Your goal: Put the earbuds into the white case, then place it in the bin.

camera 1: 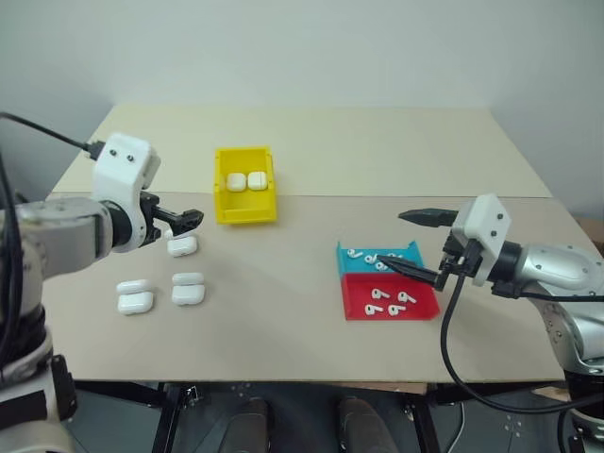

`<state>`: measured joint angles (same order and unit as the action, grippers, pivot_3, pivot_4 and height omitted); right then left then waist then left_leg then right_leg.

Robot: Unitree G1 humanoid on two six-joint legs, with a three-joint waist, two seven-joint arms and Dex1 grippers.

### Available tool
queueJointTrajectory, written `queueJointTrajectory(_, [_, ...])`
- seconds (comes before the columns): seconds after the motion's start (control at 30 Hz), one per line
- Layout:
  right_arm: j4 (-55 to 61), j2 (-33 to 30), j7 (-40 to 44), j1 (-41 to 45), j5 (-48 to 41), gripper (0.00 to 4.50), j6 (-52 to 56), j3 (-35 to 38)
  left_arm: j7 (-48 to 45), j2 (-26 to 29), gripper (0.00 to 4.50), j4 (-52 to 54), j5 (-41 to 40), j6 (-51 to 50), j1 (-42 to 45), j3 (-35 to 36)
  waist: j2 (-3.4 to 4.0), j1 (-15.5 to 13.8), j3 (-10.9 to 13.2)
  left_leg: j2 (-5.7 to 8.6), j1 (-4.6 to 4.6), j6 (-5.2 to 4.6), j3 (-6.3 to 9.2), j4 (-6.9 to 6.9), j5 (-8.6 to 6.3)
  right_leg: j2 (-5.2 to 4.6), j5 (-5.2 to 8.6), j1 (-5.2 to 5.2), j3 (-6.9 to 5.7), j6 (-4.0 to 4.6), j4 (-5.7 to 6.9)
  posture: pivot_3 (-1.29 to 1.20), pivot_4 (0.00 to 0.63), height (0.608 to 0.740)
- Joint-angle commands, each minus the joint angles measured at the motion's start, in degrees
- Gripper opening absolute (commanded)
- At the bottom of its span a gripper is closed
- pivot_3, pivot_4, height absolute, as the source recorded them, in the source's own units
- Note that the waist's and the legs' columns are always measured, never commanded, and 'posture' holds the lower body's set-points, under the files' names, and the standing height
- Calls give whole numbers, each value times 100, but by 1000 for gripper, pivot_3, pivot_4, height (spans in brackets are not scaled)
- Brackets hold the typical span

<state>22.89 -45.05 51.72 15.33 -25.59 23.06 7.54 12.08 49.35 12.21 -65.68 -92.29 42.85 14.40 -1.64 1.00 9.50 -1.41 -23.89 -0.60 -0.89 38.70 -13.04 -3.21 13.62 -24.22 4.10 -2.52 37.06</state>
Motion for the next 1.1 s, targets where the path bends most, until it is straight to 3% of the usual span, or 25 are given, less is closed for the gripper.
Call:
queueJointTrajectory(0.03, [227,7,-78,35,-133,4476,28,154,1348,-259,4467,-387,-835,-21,418,-12,-1,1,0,1,-7,1,3,0,-1,0,0,-6,0,0,0,0,150,740])
queueJointTrajectory(0.33, [182,36,-154,181,-142,4476,58,92,5449,-1738,4467,-1434,-1436,-20,947,737,-2,-56,0,39,0,10,47,5,4,-28,-6,10,-9,-7,8,0,150,740])
queueJointTrajectory(0.6, [180,70,-208,287,-138,4476,106,31,7275,-2135,4467,-1786,-2084,159,907,954,-2,-72,0,46,-7,27,55,0,12,-32,-6,4,-11,-8,9,0,150,740])
queueJointTrajectory(0.9, [211,107,-238,291,-134,4476,125,-6,7769,-1470,4467,-2039,-3352,952,502,93,-2,-92,0,48,-6,37,58,-3,17,-31,-8,5,-13,-8,7,0,150,740])
queueJointTrajectory(1.1, [271,165,-290,252,-133,4476,126,-23,7639,-1182,4467,-2158,-3619,1453,385,-501,-2,-114,-1,51,-5,40,57,-2,19,-32,-8,7,-14,-8,7,0,150,740])
